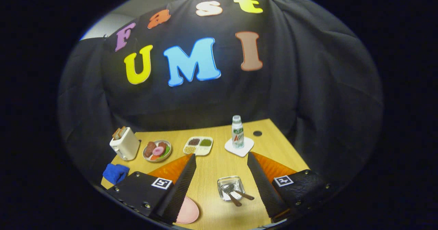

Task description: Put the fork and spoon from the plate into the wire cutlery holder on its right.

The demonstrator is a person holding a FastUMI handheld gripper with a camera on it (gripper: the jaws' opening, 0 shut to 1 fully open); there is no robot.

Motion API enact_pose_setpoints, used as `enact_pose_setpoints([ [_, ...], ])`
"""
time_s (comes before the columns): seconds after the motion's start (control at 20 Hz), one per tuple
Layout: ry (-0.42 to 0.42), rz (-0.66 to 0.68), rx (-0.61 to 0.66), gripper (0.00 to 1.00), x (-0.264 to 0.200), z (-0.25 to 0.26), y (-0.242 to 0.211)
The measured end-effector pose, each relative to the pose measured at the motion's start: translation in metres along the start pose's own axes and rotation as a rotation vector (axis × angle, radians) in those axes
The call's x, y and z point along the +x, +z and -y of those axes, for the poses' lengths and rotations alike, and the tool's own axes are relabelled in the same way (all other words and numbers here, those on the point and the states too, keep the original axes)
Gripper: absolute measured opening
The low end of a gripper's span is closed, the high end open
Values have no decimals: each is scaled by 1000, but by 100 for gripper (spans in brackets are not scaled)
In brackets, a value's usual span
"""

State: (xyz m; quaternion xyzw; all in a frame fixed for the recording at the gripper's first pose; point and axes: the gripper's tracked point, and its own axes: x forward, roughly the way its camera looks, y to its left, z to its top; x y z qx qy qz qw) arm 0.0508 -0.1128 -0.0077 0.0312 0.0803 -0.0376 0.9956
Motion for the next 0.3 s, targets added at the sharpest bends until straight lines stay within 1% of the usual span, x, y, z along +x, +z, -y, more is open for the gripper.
enact_pose_setpoints([
  [0.1, -25, 166, -76, 92, -19, -7, 40],
  [0.2, -40, 294, -138, 92, -37, -15, 70],
  [0.25, -43, 333, -160, 92, -45, -19, 78],
  [0.3, -41, 342, -175, 92, -46, -22, 79],
])
